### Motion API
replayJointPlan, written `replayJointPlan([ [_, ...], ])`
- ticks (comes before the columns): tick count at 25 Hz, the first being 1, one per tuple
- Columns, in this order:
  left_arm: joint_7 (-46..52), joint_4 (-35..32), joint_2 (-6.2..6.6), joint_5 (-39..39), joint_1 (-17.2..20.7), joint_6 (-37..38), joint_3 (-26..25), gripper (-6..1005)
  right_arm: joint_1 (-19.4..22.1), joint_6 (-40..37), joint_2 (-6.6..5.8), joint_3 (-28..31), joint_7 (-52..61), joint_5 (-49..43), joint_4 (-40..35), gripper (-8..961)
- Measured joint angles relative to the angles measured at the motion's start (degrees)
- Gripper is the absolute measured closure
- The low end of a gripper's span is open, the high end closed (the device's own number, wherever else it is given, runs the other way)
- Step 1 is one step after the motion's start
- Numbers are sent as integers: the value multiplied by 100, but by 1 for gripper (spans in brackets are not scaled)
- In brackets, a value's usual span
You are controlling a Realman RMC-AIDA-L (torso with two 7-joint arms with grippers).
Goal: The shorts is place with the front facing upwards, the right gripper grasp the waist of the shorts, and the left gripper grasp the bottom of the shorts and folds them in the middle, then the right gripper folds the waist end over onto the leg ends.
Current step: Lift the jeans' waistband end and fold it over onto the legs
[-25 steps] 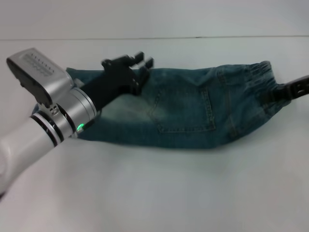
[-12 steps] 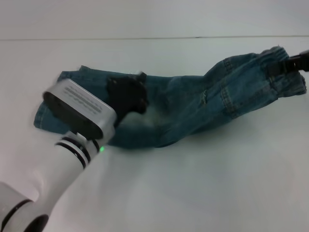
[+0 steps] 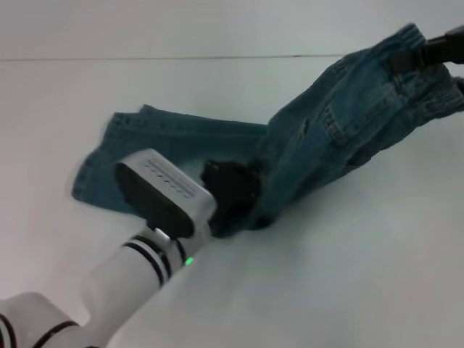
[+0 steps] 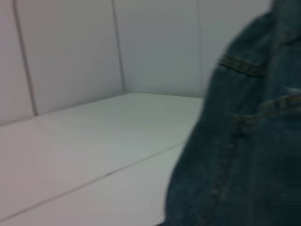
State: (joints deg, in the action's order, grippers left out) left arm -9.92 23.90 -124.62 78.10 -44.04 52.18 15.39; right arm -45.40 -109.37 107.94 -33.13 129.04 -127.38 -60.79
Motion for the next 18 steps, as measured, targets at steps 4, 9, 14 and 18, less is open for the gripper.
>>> replayJointPlan([
  [4,9,243,0,753,33,-184,-430,997,-142,-17,22,-10,19,2,-83,863],
  [9,22,593,0,1546,52,-379,-871,994,-319,-15,73,-55,29,-22,-115,865],
  [14,64,948,0,2377,20,-628,-1275,991,-438,21,104,-131,31,-31,-116,867],
  [18,66,1080,-1,2786,53,-779,-1480,988,-470,56,127,-231,33,-36,-86,868],
])
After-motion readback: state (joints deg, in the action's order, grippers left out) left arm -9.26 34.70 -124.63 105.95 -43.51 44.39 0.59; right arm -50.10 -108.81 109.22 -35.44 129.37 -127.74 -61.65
